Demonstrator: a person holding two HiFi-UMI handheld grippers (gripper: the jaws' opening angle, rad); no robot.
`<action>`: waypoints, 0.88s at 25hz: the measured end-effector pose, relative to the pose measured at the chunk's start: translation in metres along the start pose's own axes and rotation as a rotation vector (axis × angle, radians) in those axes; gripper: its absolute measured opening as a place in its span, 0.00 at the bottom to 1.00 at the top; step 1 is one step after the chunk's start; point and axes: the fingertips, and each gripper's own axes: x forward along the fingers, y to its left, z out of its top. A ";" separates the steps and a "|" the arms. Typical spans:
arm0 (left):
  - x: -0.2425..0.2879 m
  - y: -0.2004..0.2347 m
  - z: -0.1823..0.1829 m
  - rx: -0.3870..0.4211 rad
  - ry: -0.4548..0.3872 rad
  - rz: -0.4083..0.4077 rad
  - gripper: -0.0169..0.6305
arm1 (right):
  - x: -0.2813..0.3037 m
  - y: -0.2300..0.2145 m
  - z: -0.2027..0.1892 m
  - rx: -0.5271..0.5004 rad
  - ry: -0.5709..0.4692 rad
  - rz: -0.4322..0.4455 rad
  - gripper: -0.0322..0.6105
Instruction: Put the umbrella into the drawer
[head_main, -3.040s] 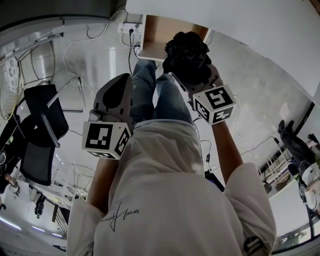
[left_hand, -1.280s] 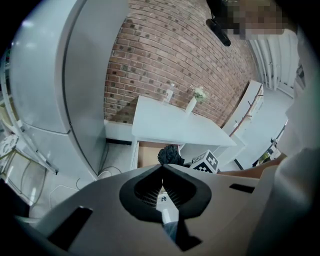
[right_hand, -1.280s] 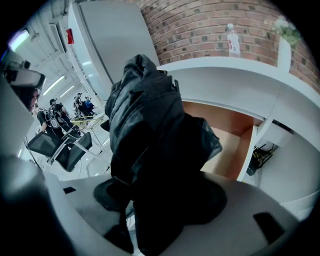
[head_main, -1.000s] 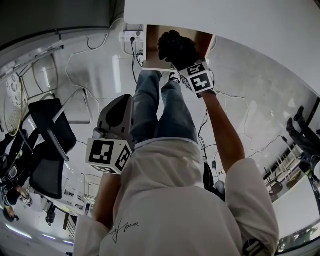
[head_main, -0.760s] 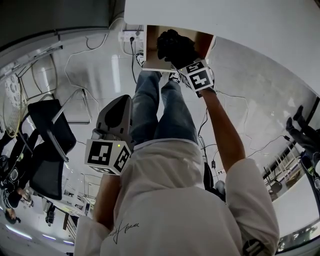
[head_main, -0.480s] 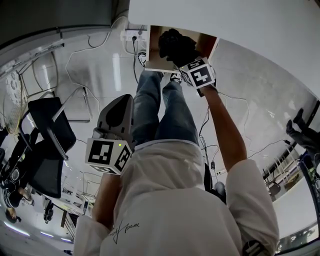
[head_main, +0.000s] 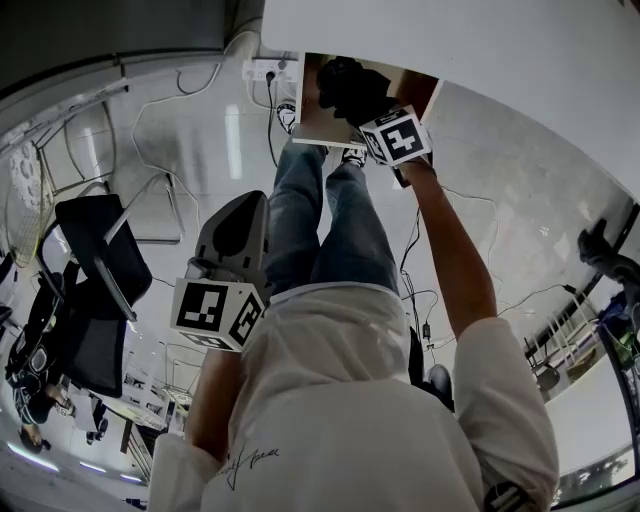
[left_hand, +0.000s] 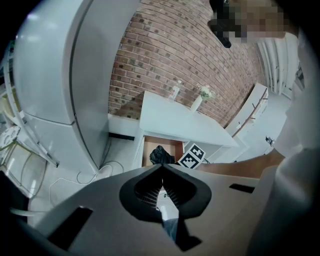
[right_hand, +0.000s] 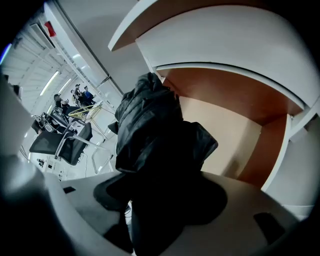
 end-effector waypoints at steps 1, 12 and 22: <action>0.000 0.002 0.000 -0.001 0.001 0.001 0.05 | 0.003 -0.001 0.001 0.003 0.006 -0.002 0.50; -0.001 0.013 -0.004 -0.022 0.008 0.015 0.05 | 0.027 -0.013 -0.002 0.019 0.063 -0.027 0.51; 0.006 0.017 -0.008 -0.041 0.024 0.021 0.05 | 0.050 -0.030 0.001 -0.015 0.120 -0.049 0.51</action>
